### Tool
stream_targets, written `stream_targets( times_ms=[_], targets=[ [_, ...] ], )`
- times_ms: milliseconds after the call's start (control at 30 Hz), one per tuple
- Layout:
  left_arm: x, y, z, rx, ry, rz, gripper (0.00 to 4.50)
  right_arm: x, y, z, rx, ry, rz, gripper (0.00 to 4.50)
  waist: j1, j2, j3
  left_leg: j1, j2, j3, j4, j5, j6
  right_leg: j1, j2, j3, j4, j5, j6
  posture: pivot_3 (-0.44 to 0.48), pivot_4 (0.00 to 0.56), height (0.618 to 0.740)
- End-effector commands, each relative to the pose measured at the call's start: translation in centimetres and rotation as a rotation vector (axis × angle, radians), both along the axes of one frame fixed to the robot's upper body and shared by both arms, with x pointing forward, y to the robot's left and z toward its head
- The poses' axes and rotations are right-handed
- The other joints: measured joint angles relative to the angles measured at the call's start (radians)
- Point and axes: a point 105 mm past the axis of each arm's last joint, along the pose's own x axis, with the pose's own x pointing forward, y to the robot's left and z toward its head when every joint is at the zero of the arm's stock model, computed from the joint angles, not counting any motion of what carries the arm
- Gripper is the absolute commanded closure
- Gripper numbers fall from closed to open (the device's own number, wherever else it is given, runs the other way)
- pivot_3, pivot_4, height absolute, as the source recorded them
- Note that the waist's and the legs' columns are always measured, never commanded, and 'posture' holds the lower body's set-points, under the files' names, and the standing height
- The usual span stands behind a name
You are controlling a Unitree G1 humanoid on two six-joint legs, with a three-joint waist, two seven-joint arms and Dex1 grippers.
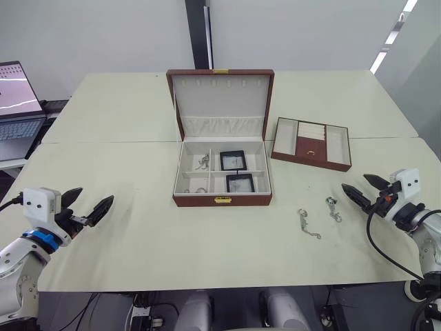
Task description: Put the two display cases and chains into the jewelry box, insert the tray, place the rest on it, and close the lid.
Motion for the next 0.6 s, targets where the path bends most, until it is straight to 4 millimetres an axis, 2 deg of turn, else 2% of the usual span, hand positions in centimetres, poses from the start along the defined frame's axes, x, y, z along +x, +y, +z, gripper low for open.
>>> stream_targets(
  times_ms=[33,200,300,467,600],
  targets=[
    [0.2,0.3,1.3,0.026,-0.054,0.007,0.0,0.1,-0.4,1.1,-0.002,-0.043,-0.009,0.03,0.0,0.0,0.0,0.0,0.0,0.0,0.0,0.0,0.0,0.0,0.0,0.0,0.0,0.0,0.0,0.0,0.15,0.74],
    [0.2,0.2,1.5,0.03,-0.059,-0.001,0.0,0.2,-0.4,1.4,-0.002,-0.045,-0.005,0.03,-0.001,0.0,0.0,0.0,0.0,0.0,0.0,0.0,0.0,0.0,0.0,0.0,0.0,0.0,0.0,0.0,0.15,0.74],
    [0.5,-0.8,2.2,0.037,-0.078,-0.04,0.0,0.3,0.2,2.0,0.0,-0.059,0.022,0.03,-0.001,0.0,0.0,0.0,0.0,0.0,0.0,0.0,0.0,0.0,0.0,0.0,0.0,0.0,0.0,0.0,0.15,0.74],
    [1.3,-4.2,3.9,0.049,-0.116,-0.175,0.0,0.7,1.2,3.8,-0.019,-0.076,0.103,0.03,0.0,0.0,0.0,0.0,0.0,0.0,0.0,0.0,0.0,0.0,0.0,0.0,0.0,0.0,0.0,0.0,0.15,0.74],
    [1.9,-8.2,5.1,0.059,-0.135,-0.337,0.0,1.3,2.7,5.6,-0.068,-0.053,0.245,0.03,0.0,0.0,0.0,0.0,0.0,0.0,0.0,0.0,0.0,0.0,0.0,0.0,0.0,0.0,0.0,0.0,0.15,0.74]
  ],
)
